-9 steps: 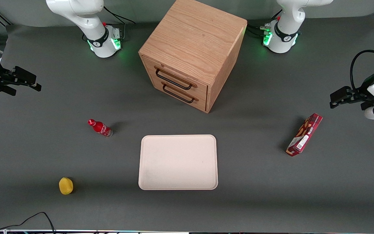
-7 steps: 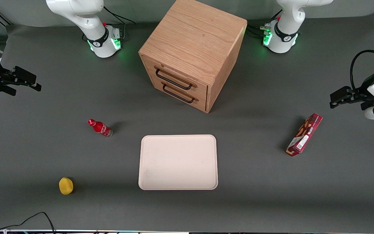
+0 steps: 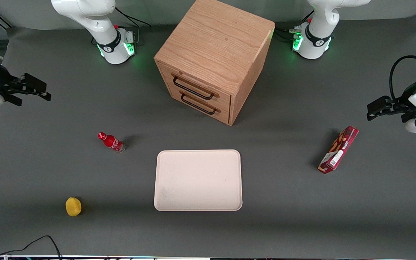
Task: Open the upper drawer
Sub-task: 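Move the right gripper toward the upper drawer's black handle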
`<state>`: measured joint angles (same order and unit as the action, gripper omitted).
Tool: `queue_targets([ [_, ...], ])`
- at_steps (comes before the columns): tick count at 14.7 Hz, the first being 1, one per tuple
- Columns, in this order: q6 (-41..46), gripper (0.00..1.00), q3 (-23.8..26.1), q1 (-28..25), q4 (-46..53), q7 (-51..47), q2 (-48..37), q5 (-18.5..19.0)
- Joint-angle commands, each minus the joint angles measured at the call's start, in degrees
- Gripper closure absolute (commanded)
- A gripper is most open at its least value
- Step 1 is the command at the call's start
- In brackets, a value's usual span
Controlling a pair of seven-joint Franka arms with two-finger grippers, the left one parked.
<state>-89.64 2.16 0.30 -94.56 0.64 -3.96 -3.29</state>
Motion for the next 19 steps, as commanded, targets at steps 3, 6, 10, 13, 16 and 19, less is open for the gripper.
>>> queue_targets([
  [3, 0.78, 0.00, 5.75, -0.12, -1.32, -10.49, -1.13, 3.73],
  [6, 2.10, 0.00, 10.57, -0.21, -0.98, -13.73, -1.05, 2.86],
  [10, 3.24, 0.00, 11.90, 0.05, -0.28, -13.31, -1.40, -7.24],
  [13, 3.16, 0.00, 14.52, -1.96, 4.46, -12.25, -0.35, -8.14],
  [16, -2.00, 0.00, 20.50, -1.97, 4.65, -10.66, 1.58, -10.66],
  [19, -7.46, 0.00, 21.39, -2.23, 5.79, -10.14, 7.28, -14.90],
])
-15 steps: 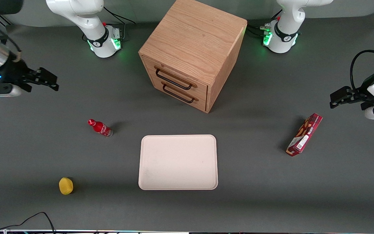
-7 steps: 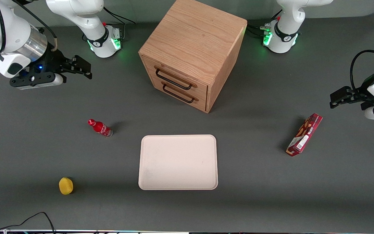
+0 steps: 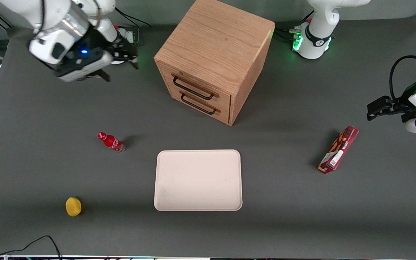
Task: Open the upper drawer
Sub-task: 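Move the right gripper toward the upper drawer's black handle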
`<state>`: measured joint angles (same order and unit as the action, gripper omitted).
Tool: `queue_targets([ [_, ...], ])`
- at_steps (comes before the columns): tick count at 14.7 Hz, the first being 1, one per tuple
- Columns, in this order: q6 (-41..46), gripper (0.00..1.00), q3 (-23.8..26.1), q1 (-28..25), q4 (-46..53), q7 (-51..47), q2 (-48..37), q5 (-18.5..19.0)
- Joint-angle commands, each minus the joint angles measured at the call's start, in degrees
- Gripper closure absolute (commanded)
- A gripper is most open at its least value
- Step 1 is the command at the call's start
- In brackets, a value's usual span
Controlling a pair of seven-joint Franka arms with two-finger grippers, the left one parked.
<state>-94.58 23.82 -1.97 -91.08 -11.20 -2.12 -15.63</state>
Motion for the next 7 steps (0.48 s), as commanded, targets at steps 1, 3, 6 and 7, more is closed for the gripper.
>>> queue_targets([
  [1, -4.11, 0.00, 0.70, 0.12, 2.83, 2.58, 7.63, -2.56],
  [3, -6.22, 0.00, 1.67, 0.12, 3.88, 10.27, 11.33, -3.17],
  [6, -7.72, 0.00, 2.02, -0.23, 4.59, 21.19, 16.25, -4.59],
  [7, -7.73, 0.00, 2.11, -1.28, 5.63, 23.05, 18.36, -4.24],
])
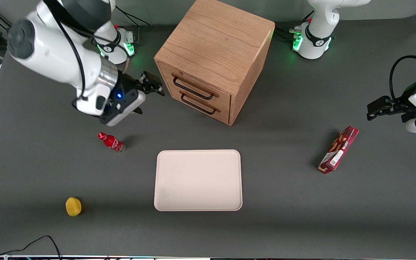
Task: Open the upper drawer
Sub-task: 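Move the right gripper toward the upper drawer's black handle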
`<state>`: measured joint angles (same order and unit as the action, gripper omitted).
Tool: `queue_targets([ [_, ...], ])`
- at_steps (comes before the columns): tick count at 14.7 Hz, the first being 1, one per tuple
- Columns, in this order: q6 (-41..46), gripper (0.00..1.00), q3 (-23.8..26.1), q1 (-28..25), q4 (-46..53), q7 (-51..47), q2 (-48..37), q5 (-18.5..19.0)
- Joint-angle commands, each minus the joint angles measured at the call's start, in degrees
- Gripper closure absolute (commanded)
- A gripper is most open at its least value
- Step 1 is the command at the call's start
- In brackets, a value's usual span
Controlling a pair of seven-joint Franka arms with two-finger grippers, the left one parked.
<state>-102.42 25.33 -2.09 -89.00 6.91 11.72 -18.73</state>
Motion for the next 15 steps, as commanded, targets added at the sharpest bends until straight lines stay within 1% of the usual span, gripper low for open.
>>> queue_targets([
  [1, 0.12, 0.00, 0.51, -2.12, 5.40, 7.83, 6.98, -0.87],
  [2, 0.20, 0.00, 0.51, -2.83, 7.16, 10.73, 9.09, -0.26],
  [5, 0.21, 0.00, 0.51, -7.13, 7.53, 11.72, 10.60, 3.87],
  [7, 0.20, 0.00, 0.60, -8.02, 7.44, 12.16, 11.92, 6.50],
  [9, 0.38, 0.00, 0.60, -9.50, 7.18, 14.17, 12.36, 8.00],
  [11, 0.38, 0.00, 0.60, -10.57, 5.34, 14.80, 12.36, 10.81],
  [15, 0.03, 0.00, 0.69, -10.66, 2.70, 14.98, 12.45, 10.82],
])
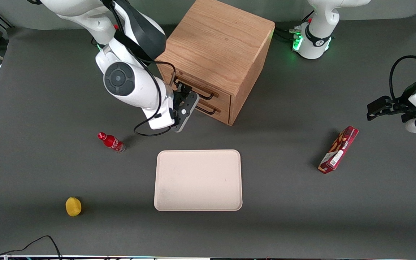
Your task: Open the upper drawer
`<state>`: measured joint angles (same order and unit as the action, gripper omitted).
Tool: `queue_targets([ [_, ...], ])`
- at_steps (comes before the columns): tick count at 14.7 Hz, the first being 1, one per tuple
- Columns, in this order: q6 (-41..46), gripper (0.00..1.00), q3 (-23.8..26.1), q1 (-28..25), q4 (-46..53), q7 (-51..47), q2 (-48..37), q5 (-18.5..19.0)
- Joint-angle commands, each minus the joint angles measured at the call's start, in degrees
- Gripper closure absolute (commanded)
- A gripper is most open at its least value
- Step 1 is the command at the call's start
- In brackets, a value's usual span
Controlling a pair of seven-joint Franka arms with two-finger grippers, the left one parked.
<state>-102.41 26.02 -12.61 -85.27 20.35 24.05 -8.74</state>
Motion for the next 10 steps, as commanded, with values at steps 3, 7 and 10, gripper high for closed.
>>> queue_targets([
  [3, 0.10, 0.00, 0.52, 0.13, -3.05, 1.36, -0.57, 0.66],
  [7, 0.37, 0.00, 1.57, 0.57, -4.64, 0.48, -1.02, -1.09],
  [10, 0.98, 0.00, 1.84, 0.75, -5.70, 0.48, -1.63, -2.42],
])
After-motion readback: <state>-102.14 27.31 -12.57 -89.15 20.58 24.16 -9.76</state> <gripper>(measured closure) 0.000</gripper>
